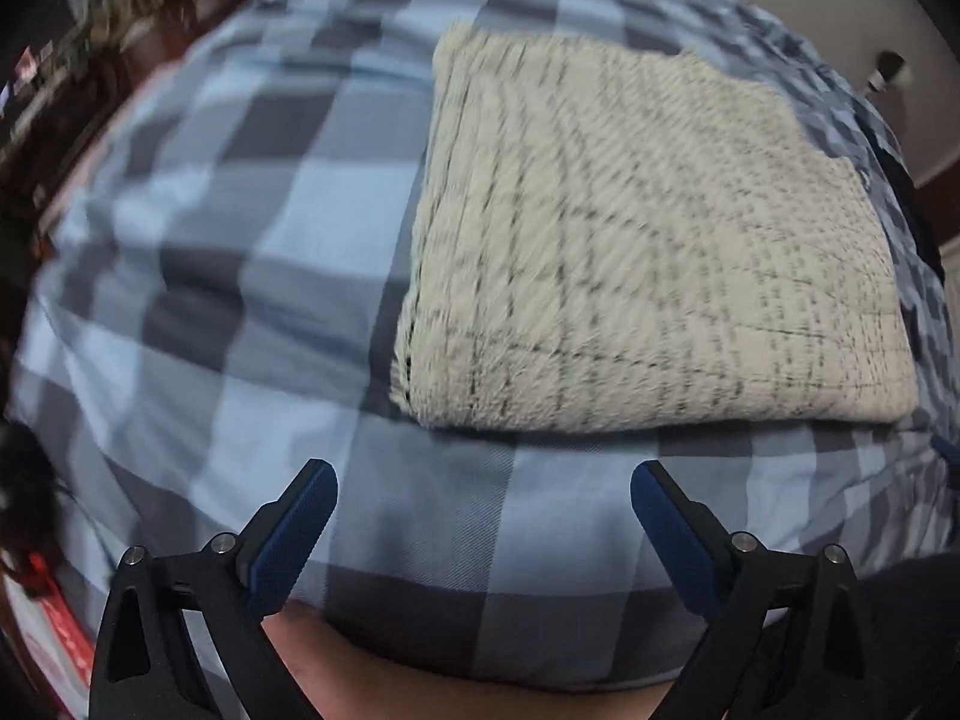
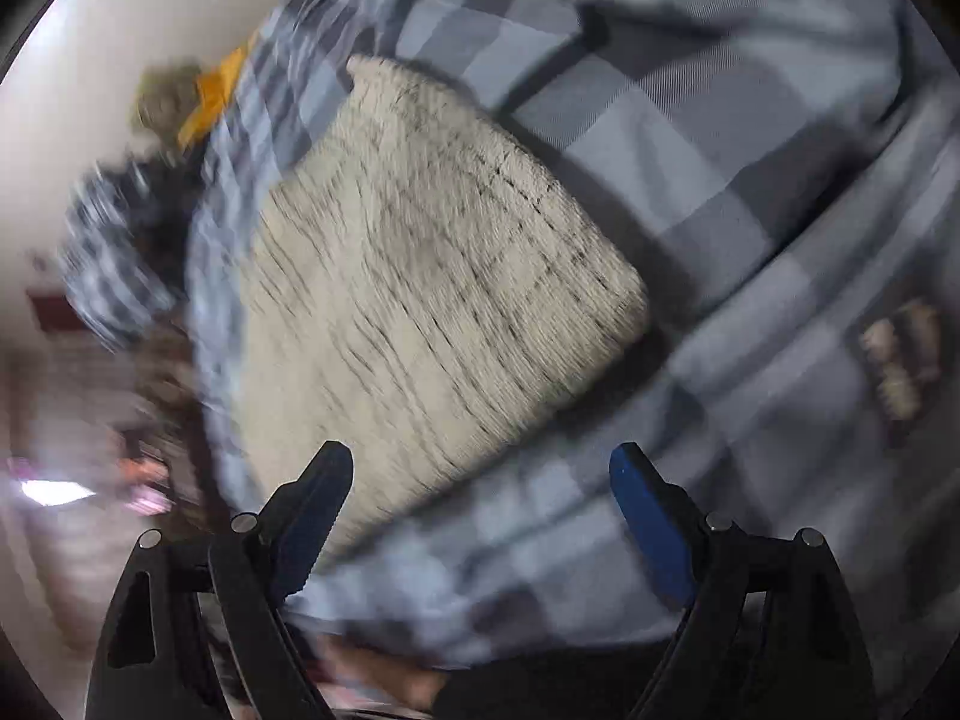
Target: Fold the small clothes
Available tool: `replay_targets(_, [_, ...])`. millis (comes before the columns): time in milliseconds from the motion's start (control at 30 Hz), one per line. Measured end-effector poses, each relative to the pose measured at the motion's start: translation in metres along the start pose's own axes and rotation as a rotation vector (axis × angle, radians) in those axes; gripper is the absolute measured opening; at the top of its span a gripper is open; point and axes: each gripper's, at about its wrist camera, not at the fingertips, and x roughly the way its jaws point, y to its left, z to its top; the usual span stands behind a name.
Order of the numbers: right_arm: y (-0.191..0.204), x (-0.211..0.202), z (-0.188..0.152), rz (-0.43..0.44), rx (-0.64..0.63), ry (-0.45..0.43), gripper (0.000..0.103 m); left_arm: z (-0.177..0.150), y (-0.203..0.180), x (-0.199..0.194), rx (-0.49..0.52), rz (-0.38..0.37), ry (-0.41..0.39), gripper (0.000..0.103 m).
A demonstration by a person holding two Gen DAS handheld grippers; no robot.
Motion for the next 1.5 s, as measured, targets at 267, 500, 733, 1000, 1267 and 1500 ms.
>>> replay_targets(267, [-0.033, 0.048, 0.039, -0.051, 0.188, 0.094, 0.085, 0.024, 0.008, 0.041, -0.127, -0.191, 0.095, 0.090])
replay_targets(500, [-0.009, 0.059, 0.053, -0.170, 0.022, 0.080, 0.040, 0.034, 0.013, 0.051, -0.149, -0.203, 0.086, 0.032])
replay_targets(733, [0.022, 0.047, 0.041, -0.139, -0.137, -0.029, 0.010, 0.027, 0.027, 0.021, -0.194, -0.338, -0.012, 0.017])
replay_targets(1000, [0.010, -0.015, 0.007, 0.227, -0.014, -0.020, 0.009, -0.016, 0.038, -0.067, -0.163, -0.482, -0.060, 0.017])
replay_targets(1267, [-0.015, -0.059, -0.034, 0.217, -0.059, 0.054, 0.009, -0.087, 0.051, -0.116, -0.110, -0.517, 0.045, 0.017])
replay_targets(1500, [0.016, -0.034, 0.004, 0.194, -0.052, 0.103, 0.009, -0.044, 0.051, -0.098, -0.193, -0.561, 0.056, 0.017])
